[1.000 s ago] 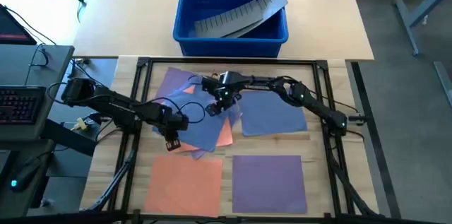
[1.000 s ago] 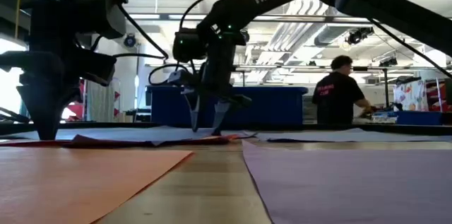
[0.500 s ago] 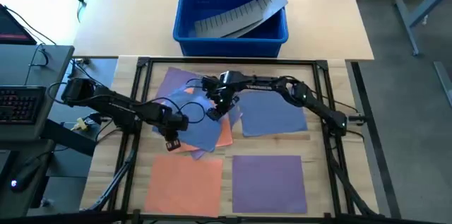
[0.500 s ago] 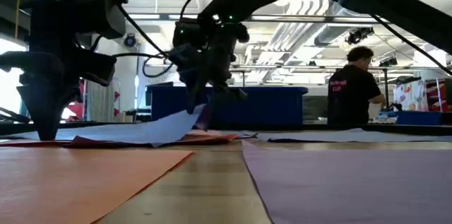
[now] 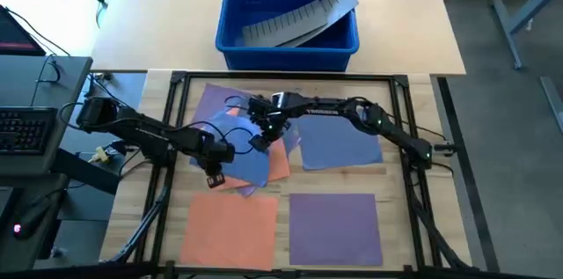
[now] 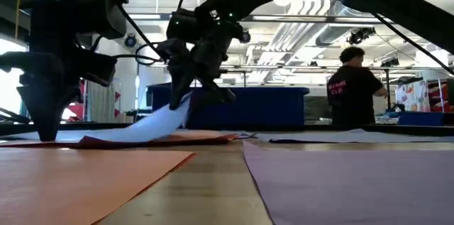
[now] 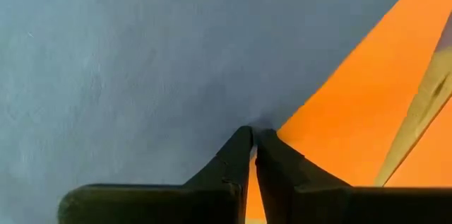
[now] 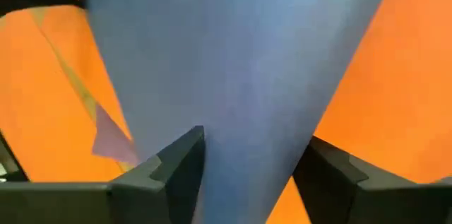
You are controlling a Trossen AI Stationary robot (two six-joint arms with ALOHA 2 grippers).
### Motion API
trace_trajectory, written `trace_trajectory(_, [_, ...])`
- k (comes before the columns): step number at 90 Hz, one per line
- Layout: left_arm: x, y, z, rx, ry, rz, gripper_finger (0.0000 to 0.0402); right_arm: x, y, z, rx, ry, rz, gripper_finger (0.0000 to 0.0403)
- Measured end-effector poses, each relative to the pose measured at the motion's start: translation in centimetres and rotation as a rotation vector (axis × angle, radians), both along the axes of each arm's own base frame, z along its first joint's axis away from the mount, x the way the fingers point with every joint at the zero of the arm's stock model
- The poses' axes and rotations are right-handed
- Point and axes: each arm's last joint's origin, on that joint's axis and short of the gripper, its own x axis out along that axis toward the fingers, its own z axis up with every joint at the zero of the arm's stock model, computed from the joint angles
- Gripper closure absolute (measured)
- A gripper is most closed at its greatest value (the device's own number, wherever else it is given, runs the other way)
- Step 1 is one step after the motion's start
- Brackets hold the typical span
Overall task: Organize paper
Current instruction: Stack the blue paper on top of the blue paper
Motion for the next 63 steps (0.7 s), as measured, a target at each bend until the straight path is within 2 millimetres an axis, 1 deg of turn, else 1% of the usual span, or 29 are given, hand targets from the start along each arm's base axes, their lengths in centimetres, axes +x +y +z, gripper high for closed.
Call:
trace_trajectory(10, [0.0, 0.0, 0.1, -0.001, 0.002, 0.013, 0.0399, 0.1, 0.5, -0.1, -0.041, 0.008, 0.004, 0.0331])
trace_trajectory(16, [0.2, 0.0, 0.6, -0.001, 0.006, 0.023, 0.0399, 0.0, 0.7, 0.2, -0.049, 0.008, 0.006, 0.0379])
trace_trajectory(19, [0.3, 0.0, 1.1, 0.005, 0.024, 0.023, 0.0399, 0.0, 0.7, 0.3, -0.05, 0.009, 0.007, 0.0391])
trace_trajectory(22, [0.3, 0.0, 1.7, 0.011, 0.042, 0.017, 0.0399, -0.2, 0.7, 0.8, -0.054, 0.011, 0.004, 0.0393])
trace_trajectory(28, [1.0, 0.1, 3.9, 0.009, 0.02, 0.006, 0.0399, -0.9, 0.8, 2.2, -0.082, 0.027, 0.006, 0.0397])
trace_trajectory(33, [1.7, 0.2, 6.0, 0.009, -0.007, -0.002, 0.0399, -1.8, 0.8, 4.2, -0.139, 0.029, 0.023, 0.0401])
trace_trajectory(38, [1.9, 0.4, 7.9, 0.012, -0.01, -0.008, 0.0399, -3.0, 0.9, 6.4, -0.203, 0.044, 0.036, 0.0402])
trace_trajectory(43, [2.4, 0.5, 10.3, 0.027, -0.073, -0.001, 0.0399, -4.6, 0.8, 9.2, -0.283, 0.05, 0.054, 0.0402])
trace_trajectory(48, [2.8, 0.6, 12.6, 0.067, -0.162, 0.009, 0.0399, -6.5, 0.9, 12.0, -0.386, 0.066, 0.093, 0.0403])
trace_trajectory(55, [2.9, 0.9, 15.1, 0.145, -0.267, 0.022, 0.0399, -9.7, 1.1, 15.8, -0.572, 0.119, 0.158, 0.0403])
trace_trajectory(63, [3.1, 1.2, 17.6, 0.249, -0.408, 0.056, 0.0399, -13.1, 1.6, 19.0, -0.826, 0.23, 0.286, 0.0403])
